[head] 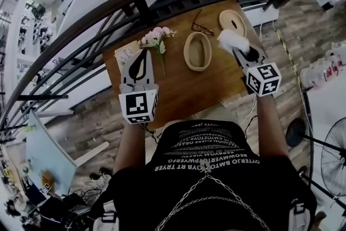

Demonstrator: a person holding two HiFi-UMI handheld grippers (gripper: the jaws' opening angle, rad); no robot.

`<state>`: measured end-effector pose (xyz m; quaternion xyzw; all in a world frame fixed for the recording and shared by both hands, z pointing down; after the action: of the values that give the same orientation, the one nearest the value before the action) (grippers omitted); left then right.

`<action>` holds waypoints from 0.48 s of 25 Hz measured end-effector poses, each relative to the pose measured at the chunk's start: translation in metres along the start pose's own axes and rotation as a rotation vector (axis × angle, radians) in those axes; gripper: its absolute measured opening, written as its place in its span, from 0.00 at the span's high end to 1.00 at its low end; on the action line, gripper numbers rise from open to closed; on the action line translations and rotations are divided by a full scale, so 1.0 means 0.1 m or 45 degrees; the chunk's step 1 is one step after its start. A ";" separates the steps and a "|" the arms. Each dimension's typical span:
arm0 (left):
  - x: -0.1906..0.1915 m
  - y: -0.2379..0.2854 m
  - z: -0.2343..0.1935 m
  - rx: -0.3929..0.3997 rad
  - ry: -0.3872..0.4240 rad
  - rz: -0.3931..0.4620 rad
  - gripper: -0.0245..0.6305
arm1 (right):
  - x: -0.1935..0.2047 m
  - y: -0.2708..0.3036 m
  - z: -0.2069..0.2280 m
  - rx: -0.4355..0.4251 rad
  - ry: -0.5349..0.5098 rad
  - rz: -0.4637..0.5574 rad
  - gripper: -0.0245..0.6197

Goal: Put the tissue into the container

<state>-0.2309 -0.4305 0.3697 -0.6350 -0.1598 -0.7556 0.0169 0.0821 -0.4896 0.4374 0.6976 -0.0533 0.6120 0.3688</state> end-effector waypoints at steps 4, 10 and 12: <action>0.11 0.08 0.03 -0.003 -0.002 -0.031 0.92 | 0.36 0.42 0.04 -0.056 0.003 -0.127 0.79; 0.12 0.22 -0.02 -0.061 -0.004 -0.073 0.92 | 0.77 1.01 0.11 -0.211 0.012 -0.276 0.79; 0.13 0.28 -0.05 -0.092 -0.004 -0.093 0.92 | 0.93 1.22 0.13 -0.262 0.006 -0.336 0.79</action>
<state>-0.2321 -0.4563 0.3876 -0.6301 -0.1553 -0.7601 -0.0339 0.0513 -0.5504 0.5760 0.6556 -0.0226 0.5513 0.5156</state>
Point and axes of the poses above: the fingertips, and each gripper's own axes: y forward along the fingers, z to its right, x out of its underside, the point moved 3 cm from there along -y, backward along the fingers, and after that the axes turned 3 degrees about -z, right-handed, at the moved point
